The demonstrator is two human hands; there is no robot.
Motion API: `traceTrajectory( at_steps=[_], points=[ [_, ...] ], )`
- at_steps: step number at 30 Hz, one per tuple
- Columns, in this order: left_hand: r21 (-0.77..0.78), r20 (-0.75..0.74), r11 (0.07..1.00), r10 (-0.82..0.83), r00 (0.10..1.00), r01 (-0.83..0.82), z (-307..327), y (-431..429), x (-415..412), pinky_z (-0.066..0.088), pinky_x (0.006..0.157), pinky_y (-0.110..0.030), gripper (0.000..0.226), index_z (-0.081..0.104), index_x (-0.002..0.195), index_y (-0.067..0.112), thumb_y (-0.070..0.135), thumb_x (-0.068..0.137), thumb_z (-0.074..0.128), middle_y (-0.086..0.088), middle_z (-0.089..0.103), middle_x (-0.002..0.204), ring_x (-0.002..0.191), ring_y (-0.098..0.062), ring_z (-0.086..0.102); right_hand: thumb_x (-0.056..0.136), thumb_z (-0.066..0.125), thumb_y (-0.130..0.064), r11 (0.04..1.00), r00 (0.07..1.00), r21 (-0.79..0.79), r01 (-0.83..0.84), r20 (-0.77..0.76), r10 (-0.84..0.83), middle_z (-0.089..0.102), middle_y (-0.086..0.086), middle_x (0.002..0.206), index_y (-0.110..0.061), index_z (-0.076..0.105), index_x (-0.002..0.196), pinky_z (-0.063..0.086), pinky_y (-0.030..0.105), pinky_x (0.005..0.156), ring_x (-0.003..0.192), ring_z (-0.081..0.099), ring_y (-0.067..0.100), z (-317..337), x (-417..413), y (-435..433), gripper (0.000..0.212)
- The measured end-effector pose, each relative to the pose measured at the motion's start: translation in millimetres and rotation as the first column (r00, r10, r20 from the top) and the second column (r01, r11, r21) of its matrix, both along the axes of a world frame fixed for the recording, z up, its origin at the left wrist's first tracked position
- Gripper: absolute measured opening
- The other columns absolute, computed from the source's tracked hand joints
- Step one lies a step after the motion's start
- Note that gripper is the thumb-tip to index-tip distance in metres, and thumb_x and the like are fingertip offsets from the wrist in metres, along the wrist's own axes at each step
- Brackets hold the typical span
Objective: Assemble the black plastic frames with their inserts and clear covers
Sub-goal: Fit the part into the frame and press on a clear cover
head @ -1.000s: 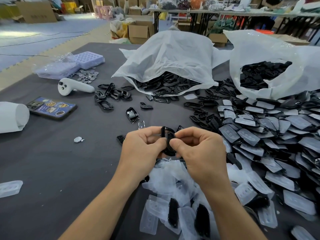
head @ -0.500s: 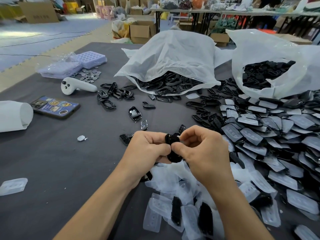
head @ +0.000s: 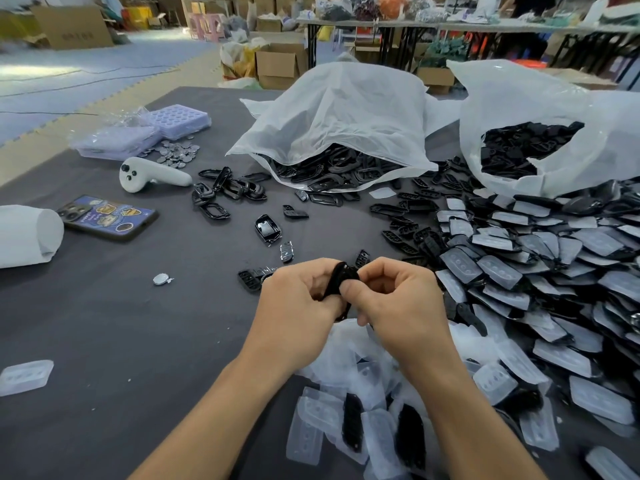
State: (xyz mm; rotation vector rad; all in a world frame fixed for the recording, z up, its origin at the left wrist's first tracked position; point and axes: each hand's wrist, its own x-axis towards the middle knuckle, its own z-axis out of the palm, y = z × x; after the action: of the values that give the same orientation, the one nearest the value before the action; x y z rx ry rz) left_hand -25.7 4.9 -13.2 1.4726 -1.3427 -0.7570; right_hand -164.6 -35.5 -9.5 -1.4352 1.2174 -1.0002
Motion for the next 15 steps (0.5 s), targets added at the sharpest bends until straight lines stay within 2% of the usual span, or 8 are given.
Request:
traceTrajectory(
  at_steps=[2, 4, 6, 8, 9, 11, 13, 15],
  points=[
    [0.031, -0.012, 0.996, 0.081, 0.997, -0.081, -1, -2, 4, 0.059, 0.065, -0.033, 0.046, 0.076, 0.088, 0.036, -0.009, 0.081, 0.069, 0.005, 0.077, 0.072, 0.07, -0.022, 0.074, 0.086, 0.077, -0.017, 0.998, 0.998, -0.055, -0.017, -0.06, 0.014, 0.067, 0.004, 0.056, -0.02, 0.072, 0.07, 0.041, 0.022, 0.049, 0.046, 0.055, 0.01, 2, 1, 2, 0.017],
    [0.064, -0.016, 0.981, 0.183, 0.983, -0.182, -2, -5, 9, 0.059, 0.06, -0.024, 0.047, 0.075, 0.086, 0.04, -0.007, 0.082, 0.071, 0.009, 0.077, 0.072, 0.066, -0.014, 0.073, 0.086, 0.075, -0.023, 0.984, 0.969, -0.178, -0.015, -0.244, -0.03, 0.067, -0.006, 0.058, -0.024, 0.07, 0.068, 0.04, 0.016, 0.05, 0.049, 0.055, 0.004, 4, -1, 4, 0.019],
    [0.111, -0.048, 0.96, 0.262, 0.964, -0.256, -3, -7, 15, 0.059, 0.057, -0.023, 0.046, 0.074, 0.083, 0.041, -0.005, 0.081, 0.071, 0.009, 0.076, 0.071, 0.063, -0.012, 0.072, 0.084, 0.078, -0.032, 0.97, 0.873, -0.205, -0.131, -0.487, 0.015, 0.065, -0.011, 0.062, -0.027, 0.07, 0.072, 0.043, 0.016, 0.056, 0.057, 0.057, 0.005, 5, -5, 6, 0.015],
    [0.151, -0.057, 0.941, 0.315, 0.947, -0.304, -5, -9, 18, 0.064, 0.064, -0.034, 0.046, 0.073, 0.084, 0.042, -0.004, 0.08, 0.07, 0.01, 0.076, 0.071, 0.066, -0.017, 0.074, 0.082, 0.078, -0.044, 0.961, 0.736, -0.084, -0.264, -0.661, 0.145, 0.061, -0.014, 0.075, -0.031, 0.071, 0.083, 0.05, 0.026, 0.073, 0.076, 0.058, 0.004, 6, -7, 10, 0.015],
    [0.158, -0.048, 0.935, 0.329, 0.943, -0.318, -5, -10, 17, 0.065, 0.069, -0.04, 0.046, 0.072, 0.086, 0.043, -0.002, 0.079, 0.068, 0.011, 0.077, 0.072, 0.069, -0.019, 0.075, 0.081, 0.077, -0.047, 0.955, 0.694, -0.036, -0.294, -0.695, 0.187, 0.058, -0.016, 0.083, -0.033, 0.072, 0.086, 0.052, 0.031, 0.082, 0.086, 0.059, 0.009, 6, -8, 11, 0.016],
    [0.156, -0.045, 0.935, 0.33, 0.943, -0.32, -5, -9, 14, 0.065, 0.073, -0.043, 0.046, 0.069, 0.088, 0.043, -0.002, 0.079, 0.063, 0.014, 0.078, 0.077, 0.072, -0.015, 0.075, 0.083, 0.077, -0.042, 0.952, 0.693, -0.026, -0.305, -0.692, 0.203, 0.056, -0.016, 0.086, -0.032, 0.072, 0.087, 0.051, 0.035, 0.089, 0.093, 0.058, 0.013, 7, -6, 11, 0.012],
    [0.15, -0.08, 0.945, 0.306, 0.949, -0.292, -5, -8, 10, 0.066, 0.069, -0.041, 0.048, 0.066, 0.088, 0.041, -0.005, 0.079, 0.057, 0.014, 0.079, 0.08, 0.071, -0.013, 0.076, 0.084, 0.077, -0.032, 0.955, 0.737, -0.061, -0.291, -0.651, 0.183, 0.059, -0.015, 0.076, -0.028, 0.072, 0.081, 0.053, 0.031, 0.081, 0.079, 0.059, 0.007, 7, -4, 11, 0.007],
    [0.149, -0.084, 0.956, 0.267, 0.96, -0.253, -6, -9, 8, 0.063, 0.063, -0.033, 0.052, 0.065, 0.089, 0.041, -0.008, 0.077, 0.054, 0.013, 0.079, 0.082, 0.072, -0.012, 0.077, 0.082, 0.077, -0.022, 0.963, 0.785, -0.081, -0.258, -0.599, 0.16, 0.062, -0.013, 0.063, -0.028, 0.072, 0.075, 0.05, 0.022, 0.064, 0.064, 0.058, 0.004, 5, -4, 9, 0.01]
  ],
)
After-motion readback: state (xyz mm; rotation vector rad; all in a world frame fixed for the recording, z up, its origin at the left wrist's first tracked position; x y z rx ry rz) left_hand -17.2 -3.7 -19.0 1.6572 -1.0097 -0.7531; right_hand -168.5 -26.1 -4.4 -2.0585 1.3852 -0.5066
